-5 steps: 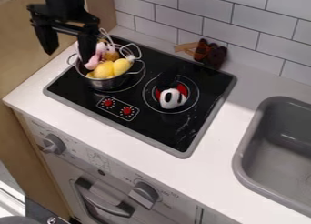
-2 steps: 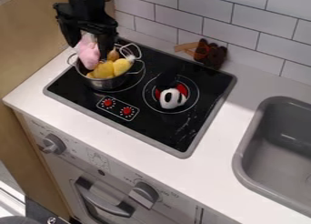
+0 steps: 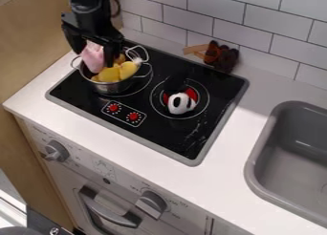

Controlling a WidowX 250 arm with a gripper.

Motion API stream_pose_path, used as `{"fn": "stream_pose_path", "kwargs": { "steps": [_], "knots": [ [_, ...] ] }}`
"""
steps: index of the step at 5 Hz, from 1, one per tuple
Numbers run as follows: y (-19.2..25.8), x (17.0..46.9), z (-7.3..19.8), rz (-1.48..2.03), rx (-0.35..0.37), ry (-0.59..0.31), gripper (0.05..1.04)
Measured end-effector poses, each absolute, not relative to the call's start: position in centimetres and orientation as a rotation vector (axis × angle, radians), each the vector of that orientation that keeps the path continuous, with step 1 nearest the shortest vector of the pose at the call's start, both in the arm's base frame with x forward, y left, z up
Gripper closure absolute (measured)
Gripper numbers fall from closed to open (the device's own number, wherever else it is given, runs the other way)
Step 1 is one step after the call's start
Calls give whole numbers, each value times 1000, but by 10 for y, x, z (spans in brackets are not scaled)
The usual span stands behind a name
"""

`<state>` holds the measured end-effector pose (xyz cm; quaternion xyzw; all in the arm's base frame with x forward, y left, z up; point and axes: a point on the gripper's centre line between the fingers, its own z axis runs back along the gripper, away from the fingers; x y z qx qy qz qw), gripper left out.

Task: Put the pink teddy wich in the silver pot to the bottom side of the burner

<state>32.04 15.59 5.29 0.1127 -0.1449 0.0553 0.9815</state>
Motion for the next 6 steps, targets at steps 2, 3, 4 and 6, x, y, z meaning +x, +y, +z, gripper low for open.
{"fn": "stream_pose_path", "kwargs": {
  "steps": [2, 3, 4, 6],
  "knots": [
    [157, 333, 44, 108, 251, -357, 84],
    [156, 338, 40, 109, 252, -384, 107],
    [156, 338, 40, 124, 245, -387, 195],
    [150, 330, 36, 126, 172, -344, 748]
  ]
}}
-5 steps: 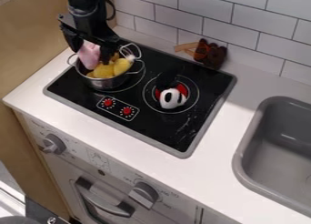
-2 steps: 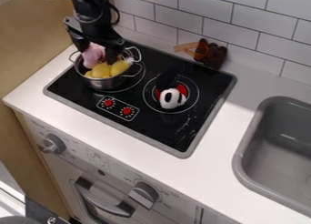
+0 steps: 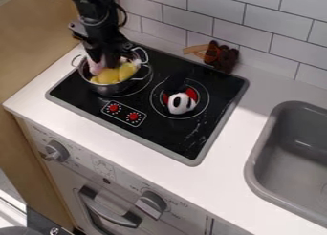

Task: Put the pink teddy wich in the silver pot to the bottom side of the burner

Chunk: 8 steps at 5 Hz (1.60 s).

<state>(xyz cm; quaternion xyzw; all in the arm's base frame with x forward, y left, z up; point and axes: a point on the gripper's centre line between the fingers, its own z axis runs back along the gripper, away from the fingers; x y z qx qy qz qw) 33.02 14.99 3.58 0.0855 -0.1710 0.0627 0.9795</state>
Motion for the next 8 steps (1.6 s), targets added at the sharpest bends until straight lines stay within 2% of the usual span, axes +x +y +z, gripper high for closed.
{"fn": "stream_pose_path", "kwargs": {
  "steps": [1, 2, 3, 6, 8],
  "knots": [
    [152, 327, 35, 135, 156, -333, 942],
    [151, 328, 36, 134, 139, -332, 1029],
    [151, 327, 37, 133, 135, -317, 1030],
    [150, 315, 73, 145, 138, -217, 1030],
    [155, 287, 98, 112, 177, -109, 1030]
  ]
}}
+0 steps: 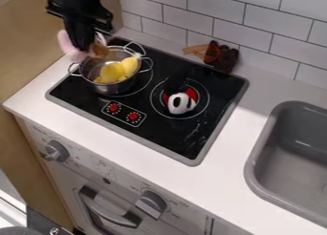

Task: Put the pink teddy wich in the silver pot to the bottom side of the burner

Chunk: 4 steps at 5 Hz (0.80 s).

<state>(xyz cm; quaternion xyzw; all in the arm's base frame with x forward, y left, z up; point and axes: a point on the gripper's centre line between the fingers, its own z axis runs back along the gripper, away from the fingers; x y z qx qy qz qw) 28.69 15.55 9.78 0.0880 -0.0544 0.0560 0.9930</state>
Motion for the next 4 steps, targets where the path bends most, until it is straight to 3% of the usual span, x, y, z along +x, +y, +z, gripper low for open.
{"fn": "stream_pose_path", "kwargs": {
  "steps": [1, 4],
  "knots": [
    [152, 270, 98, 151, 189, -78, 1030],
    [95, 247, 75, 253, 218, -112, 1030]
  ]
}}
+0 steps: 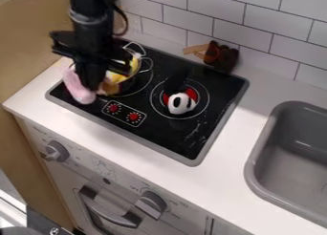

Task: Put the pink teddy wich in the silver pot to the bottom side of the burner

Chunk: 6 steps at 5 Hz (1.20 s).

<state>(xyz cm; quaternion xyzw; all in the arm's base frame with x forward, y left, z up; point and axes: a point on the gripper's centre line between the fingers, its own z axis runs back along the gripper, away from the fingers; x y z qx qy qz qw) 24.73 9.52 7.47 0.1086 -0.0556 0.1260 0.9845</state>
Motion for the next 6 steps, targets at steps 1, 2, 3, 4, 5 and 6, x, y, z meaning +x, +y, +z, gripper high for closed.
{"fn": "stream_pose_path", "kwargs": {
  "steps": [1, 2, 3, 4, 5, 6],
  "knots": [
    [83, 246, 67, 274, 228, -127, 1030],
    [74, 250, 65, 291, 237, -164, 1030],
    [69, 258, 63, 294, 238, -201, 1030],
    [68, 264, 50, 287, 235, -208, 1030],
    [69, 270, 45, 272, 236, -231, 1030],
    [71, 274, 45, 272, 231, -253, 1030]
  ]
}}
